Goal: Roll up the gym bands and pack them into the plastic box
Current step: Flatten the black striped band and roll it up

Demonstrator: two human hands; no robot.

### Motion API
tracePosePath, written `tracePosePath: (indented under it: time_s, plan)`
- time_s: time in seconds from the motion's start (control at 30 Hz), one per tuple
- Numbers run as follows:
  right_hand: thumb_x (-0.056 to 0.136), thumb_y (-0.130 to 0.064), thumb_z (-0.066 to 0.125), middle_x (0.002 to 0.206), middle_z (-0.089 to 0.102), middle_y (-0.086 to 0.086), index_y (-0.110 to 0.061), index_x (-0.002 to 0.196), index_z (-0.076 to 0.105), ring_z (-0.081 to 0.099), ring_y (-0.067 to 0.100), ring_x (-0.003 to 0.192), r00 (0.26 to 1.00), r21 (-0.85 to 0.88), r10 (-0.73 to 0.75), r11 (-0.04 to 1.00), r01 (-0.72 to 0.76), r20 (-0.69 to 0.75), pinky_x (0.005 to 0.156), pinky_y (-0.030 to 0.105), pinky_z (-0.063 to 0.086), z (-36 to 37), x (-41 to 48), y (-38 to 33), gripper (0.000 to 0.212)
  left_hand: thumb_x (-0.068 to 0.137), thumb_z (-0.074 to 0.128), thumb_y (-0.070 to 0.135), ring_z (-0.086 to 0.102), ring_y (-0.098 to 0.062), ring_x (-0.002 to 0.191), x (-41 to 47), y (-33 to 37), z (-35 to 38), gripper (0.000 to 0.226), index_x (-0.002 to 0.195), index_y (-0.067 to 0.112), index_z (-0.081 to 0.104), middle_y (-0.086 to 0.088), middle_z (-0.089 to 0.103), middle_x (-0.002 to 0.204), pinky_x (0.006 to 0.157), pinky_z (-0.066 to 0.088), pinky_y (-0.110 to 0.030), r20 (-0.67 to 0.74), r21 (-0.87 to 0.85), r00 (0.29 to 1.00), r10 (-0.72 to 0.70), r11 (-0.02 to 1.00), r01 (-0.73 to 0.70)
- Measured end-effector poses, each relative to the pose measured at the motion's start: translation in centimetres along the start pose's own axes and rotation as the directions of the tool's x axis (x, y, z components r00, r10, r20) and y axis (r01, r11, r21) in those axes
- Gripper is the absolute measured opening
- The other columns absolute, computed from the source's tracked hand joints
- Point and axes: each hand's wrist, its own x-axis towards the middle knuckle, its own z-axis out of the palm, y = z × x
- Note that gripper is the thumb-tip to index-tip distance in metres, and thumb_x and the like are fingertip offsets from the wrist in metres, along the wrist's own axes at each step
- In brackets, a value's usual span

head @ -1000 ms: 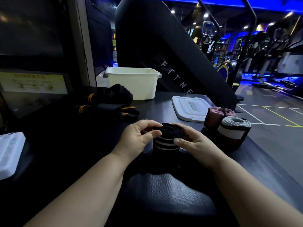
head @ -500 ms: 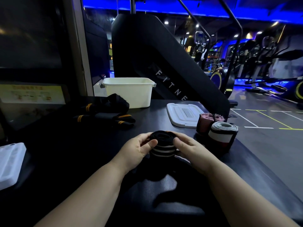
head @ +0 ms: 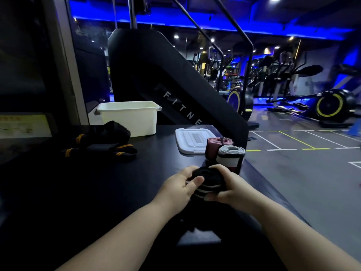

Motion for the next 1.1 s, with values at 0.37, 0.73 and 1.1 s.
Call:
tracePosePath:
  time_s: [0.37,0.73,1.1]
  plan:
    - [0.061,-0.005,0.089,0.110,0.068,-0.012,-0.039,0.119,0.049,0.063,0.000,0.104,0.998,0.069,0.052,0.996,-0.049,-0.044,0.088,0.017,0.048,-3.7,-2.5,4.7,0.078,0.081,0.075,0.010,0.064,-0.007,0.107,2.6,2.1,3.0,0.042,0.117,0.025,0.058,0.005,0.070,0.112,0.099,0.047,-0.027,0.265,0.088,0.964,0.003,0.996,-0.028]
    - [0.063,0.003,0.086,0.110,0.065,-0.004,-0.027,0.113,0.049,0.067,0.000,0.090,0.989,0.101,0.049,0.994,-0.035,-0.137,0.076,0.019,0.053,-4.3,-2.3,5.7,0.070,0.080,0.075,0.010,0.057,0.012,0.092,3.0,1.5,4.6,0.046,0.118,0.029,0.057,0.021,0.063,0.103,0.077,0.038,0.001,0.184,0.154,0.982,0.031,0.986,-0.060]
    - [0.070,-0.006,0.084,0.100,0.068,-0.014,-0.031,0.112,0.046,0.066,-0.004,0.085,0.960,0.053,0.132,0.991,-0.123,-0.248,0.073,0.011,0.048,-5.9,-1.3,8.3,0.062,0.083,0.074,0.027,0.058,-0.008,0.113,6.5,2.4,7.8,0.049,0.128,0.029,0.055,0.009,0.065,0.121,0.099,0.044,-0.024,0.145,0.196,0.988,-0.052,0.980,0.023]
